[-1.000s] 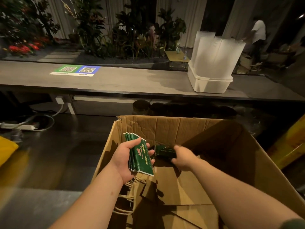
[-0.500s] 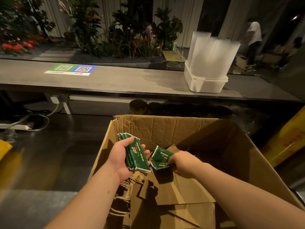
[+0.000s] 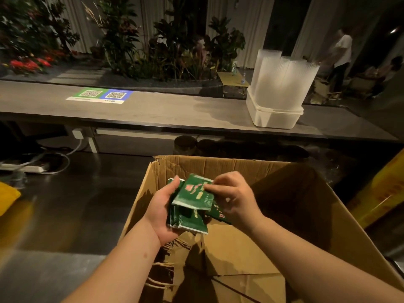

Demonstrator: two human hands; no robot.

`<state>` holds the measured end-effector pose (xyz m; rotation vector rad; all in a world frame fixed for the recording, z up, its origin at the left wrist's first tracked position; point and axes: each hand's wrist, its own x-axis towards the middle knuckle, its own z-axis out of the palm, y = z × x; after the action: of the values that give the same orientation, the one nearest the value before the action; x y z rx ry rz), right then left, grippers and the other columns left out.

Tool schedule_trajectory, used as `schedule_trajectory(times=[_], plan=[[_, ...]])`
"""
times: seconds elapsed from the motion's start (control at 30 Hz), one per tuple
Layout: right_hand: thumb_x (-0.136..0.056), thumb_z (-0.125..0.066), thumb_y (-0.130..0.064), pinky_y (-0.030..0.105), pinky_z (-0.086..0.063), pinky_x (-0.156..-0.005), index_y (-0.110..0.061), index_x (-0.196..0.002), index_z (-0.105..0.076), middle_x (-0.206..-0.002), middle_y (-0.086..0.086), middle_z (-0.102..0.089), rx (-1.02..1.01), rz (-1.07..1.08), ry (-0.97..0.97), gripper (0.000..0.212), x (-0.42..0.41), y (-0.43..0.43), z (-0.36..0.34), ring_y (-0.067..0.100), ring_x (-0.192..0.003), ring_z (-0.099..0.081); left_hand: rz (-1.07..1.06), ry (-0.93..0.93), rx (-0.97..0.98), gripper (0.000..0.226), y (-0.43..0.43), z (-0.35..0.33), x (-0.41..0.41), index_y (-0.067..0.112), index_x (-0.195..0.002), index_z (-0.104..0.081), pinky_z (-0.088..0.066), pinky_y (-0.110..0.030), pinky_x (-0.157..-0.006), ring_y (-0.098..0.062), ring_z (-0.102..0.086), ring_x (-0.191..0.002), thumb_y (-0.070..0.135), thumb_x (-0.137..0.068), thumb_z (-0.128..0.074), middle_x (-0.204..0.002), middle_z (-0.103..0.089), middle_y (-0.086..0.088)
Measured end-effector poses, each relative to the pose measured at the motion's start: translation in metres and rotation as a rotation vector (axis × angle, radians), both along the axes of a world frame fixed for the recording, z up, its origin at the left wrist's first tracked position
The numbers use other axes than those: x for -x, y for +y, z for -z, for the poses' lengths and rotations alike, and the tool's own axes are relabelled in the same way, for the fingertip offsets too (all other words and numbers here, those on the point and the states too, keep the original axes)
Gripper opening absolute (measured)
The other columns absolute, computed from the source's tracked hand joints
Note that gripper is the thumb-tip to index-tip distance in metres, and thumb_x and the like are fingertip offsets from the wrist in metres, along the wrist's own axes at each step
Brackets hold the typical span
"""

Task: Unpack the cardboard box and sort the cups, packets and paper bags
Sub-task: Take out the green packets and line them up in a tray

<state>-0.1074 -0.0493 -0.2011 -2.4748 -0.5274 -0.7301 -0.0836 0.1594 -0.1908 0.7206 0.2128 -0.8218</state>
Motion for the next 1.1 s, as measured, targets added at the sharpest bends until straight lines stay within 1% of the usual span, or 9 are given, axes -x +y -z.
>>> schedule_trajectory(times=[0.1,0.2,0.33,0.47,0.63,0.8,0.9,0.97,1.1], plan=[[-0.091,-0.074,-0.009,0.03,-0.048,-0.1,-0.025,-0.132,-0.068,-0.132,-0.002,-0.066,0.172,-0.14,0.149,0.045,-0.009,0.012,0.006,0.021,-0.125,-0.053,-0.035,-0.011,0.0,0.057,0.002,-0.001,-0.001,0.004,-0.136,-0.061,-0.043,-0.06,-0.108,-0.046,-0.063,-0.118,0.045,-0.097,-0.058,-0.134,-0.061,-0.029],[-0.093,-0.066,-0.004,0.032,-0.041,-0.112,-0.026,-0.142,-0.059,-0.14,-0.008,-0.06,0.028,-0.024,0.313,0.054,-0.016,0.005,0.008,0.014,-0.137,-0.043,-0.084,-0.065,-0.086,0.049,0.002,-0.001,0.0,0.005,-0.137,-0.059,-0.046,-0.058,-0.106,-0.043,-0.064,-0.118,0.024,-0.092,-0.056,-0.13,-0.066,-0.026],[-0.097,-0.065,-0.02,0.031,-0.047,-0.108,-0.024,-0.141,-0.055,-0.141,-0.002,-0.058,-0.026,0.373,0.543,0.045,-0.027,-0.018,0.031,0.015,-0.13,-0.053,-0.159,-0.083,-0.091,0.051,0.001,-0.003,0.0,0.004,-0.135,-0.058,-0.047,-0.057,-0.105,-0.042,-0.063,-0.123,0.019,-0.086,-0.056,-0.129,-0.067,-0.024],[-0.092,-0.073,-0.038,0.031,-0.055,-0.098,-0.025,-0.143,-0.053,-0.133,-0.001,-0.062,0.229,0.378,0.866,0.056,-0.02,-0.026,0.065,0.017,-0.12,-0.061,-0.159,-0.073,-0.121,0.052,-0.002,0.0,0.0,0.004,-0.13,-0.061,-0.046,-0.057,-0.106,-0.04,-0.065,-0.119,0.023,-0.082,-0.062,-0.125,-0.07,-0.022],[-0.1,-0.061,-0.028,0.029,-0.058,-0.091,-0.025,-0.127,-0.067,-0.109,-0.004,-0.07,0.342,0.401,0.742,0.027,-0.016,-0.027,0.067,0.014,-0.1,-0.067,-0.178,-0.073,-0.178,0.05,-0.003,0.002,-0.003,0.006,-0.13,-0.061,-0.049,-0.056,-0.103,-0.039,-0.07,-0.112,0.021,-0.082,-0.063,-0.122,-0.071,-0.021],[-0.101,-0.061,-0.021,0.031,-0.06,-0.087,-0.021,-0.123,-0.069,-0.11,-0.002,-0.071,-0.146,0.501,0.587,0.024,-0.015,-0.02,0.026,0.013,-0.098,-0.067,-0.163,-0.062,-0.208,0.032,-0.004,0.003,-0.003,0.006,-0.125,-0.062,-0.05,-0.056,-0.099,-0.039,-0.068,-0.115,0.016,-0.096,-0.056,-0.12,-0.072,-0.021],[-0.101,-0.061,-0.02,0.027,-0.062,-0.079,-0.021,-0.131,-0.067,-0.112,-0.003,-0.071,-0.268,0.431,0.487,0.031,-0.007,0.011,-0.01,0.008,-0.093,-0.067,-0.141,-0.049,-0.249,0.029,-0.007,0.003,0.0,0.004,-0.118,-0.067,-0.048,-0.058,-0.103,-0.04,-0.066,-0.116,0.017,-0.093,-0.06,-0.121,-0.071,-0.023],[-0.101,-0.06,-0.023,0.026,-0.062,-0.072,-0.026,-0.133,-0.065,-0.108,-0.009,-0.071,-0.284,0.336,0.506,0.032,0.005,0.036,-0.027,0.004,-0.085,-0.068,-0.107,-0.05,-0.253,0.036,-0.008,0.0,0.006,0.008,-0.123,-0.067,-0.05,-0.057,-0.101,-0.042,-0.066,-0.115,0.021,-0.089,-0.064,-0.122,-0.071,-0.023],[-0.102,-0.054,-0.046,0.025,-0.062,-0.078,-0.029,-0.138,-0.059,-0.119,-0.007,-0.069,-0.222,0.178,0.689,0.04,0.029,0.069,-0.044,0.008,-0.098,-0.068,-0.108,-0.036,-0.306,0.041,-0.01,-0.008,0.018,0.013,-0.126,-0.066,-0.059,-0.051,-0.084,-0.043,-0.071,-0.104,0.035,-0.091,-0.068,-0.115,-0.074,-0.022]])
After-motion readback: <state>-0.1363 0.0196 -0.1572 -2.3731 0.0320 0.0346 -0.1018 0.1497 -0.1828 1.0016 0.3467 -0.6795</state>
